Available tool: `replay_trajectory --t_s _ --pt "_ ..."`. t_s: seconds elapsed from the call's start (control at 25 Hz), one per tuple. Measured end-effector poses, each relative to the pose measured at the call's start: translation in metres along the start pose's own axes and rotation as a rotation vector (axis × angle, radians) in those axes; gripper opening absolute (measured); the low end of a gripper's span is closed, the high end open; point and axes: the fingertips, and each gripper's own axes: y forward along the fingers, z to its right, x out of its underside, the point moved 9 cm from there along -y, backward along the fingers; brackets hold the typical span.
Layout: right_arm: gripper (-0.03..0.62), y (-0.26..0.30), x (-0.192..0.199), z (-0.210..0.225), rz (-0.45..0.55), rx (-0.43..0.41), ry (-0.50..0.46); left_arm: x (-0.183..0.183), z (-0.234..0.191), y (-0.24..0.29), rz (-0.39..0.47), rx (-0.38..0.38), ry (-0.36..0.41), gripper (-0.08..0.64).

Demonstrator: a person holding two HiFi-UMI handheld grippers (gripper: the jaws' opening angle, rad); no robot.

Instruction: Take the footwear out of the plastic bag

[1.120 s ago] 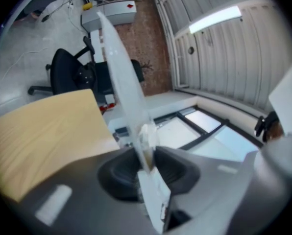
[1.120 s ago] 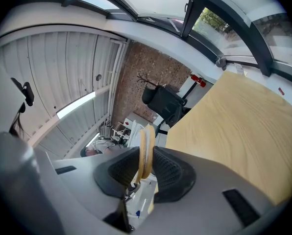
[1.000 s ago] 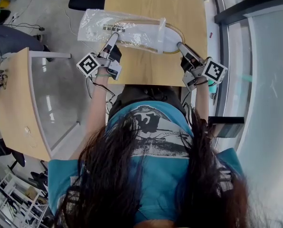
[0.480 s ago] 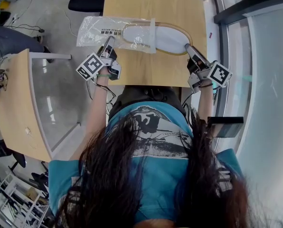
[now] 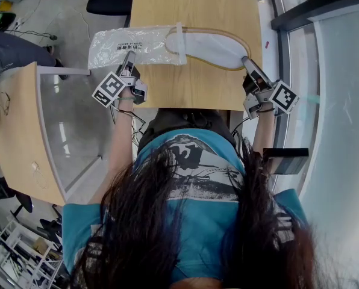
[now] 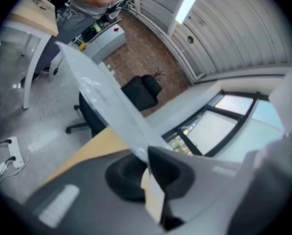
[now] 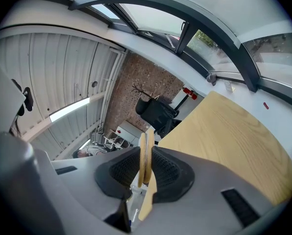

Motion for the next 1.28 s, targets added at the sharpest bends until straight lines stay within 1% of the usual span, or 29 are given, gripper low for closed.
replay_trajectory --t_s 0.16,0.32,0.44,0.52,0.68,0.84,1.0,1.12,1.28 --pt "0.075 -0.010 -0.005 0.004 0.015 0.024 -0.014 -0.002 -0.008 -0.007 0.022 -0.025 -0.019 0.003" --pt "0.070 -0.019 -0.011 0.009 0.044 0.070 -0.013 -0.002 -0.019 -0.014 0.047 -0.049 -0.071 0.003" --pt "0.069 -0.028 -0.016 0.014 0.063 0.107 -0.014 0.006 -0.027 -0.015 0.041 -0.064 -0.110 0.002" --pt "0.069 -0.032 -0.020 0.016 0.083 0.114 -0.014 0.012 -0.031 -0.015 0.028 -0.080 -0.124 0.003" --pt "0.069 -0.037 -0.032 0.011 0.127 0.110 -0.008 0.024 -0.036 -0.010 -0.014 -0.102 -0.137 0.002" --pt "0.069 -0.036 -0.044 0.000 0.159 0.067 -0.018 0.039 -0.033 0.001 -0.046 -0.087 -0.181 0.002" --pt "0.069 -0.044 -0.050 -0.007 0.208 0.020 -0.016 0.064 -0.026 0.022 -0.084 -0.059 -0.228 0.002" --pt "0.069 -0.050 -0.051 -0.014 0.234 0.003 -0.014 0.081 -0.018 0.042 -0.149 -0.031 -0.236 0.002" --pt "0.069 -0.050 -0.053 -0.024 0.249 0.027 -0.029 0.097 -0.006 0.069 -0.270 0.003 -0.217 0.002"
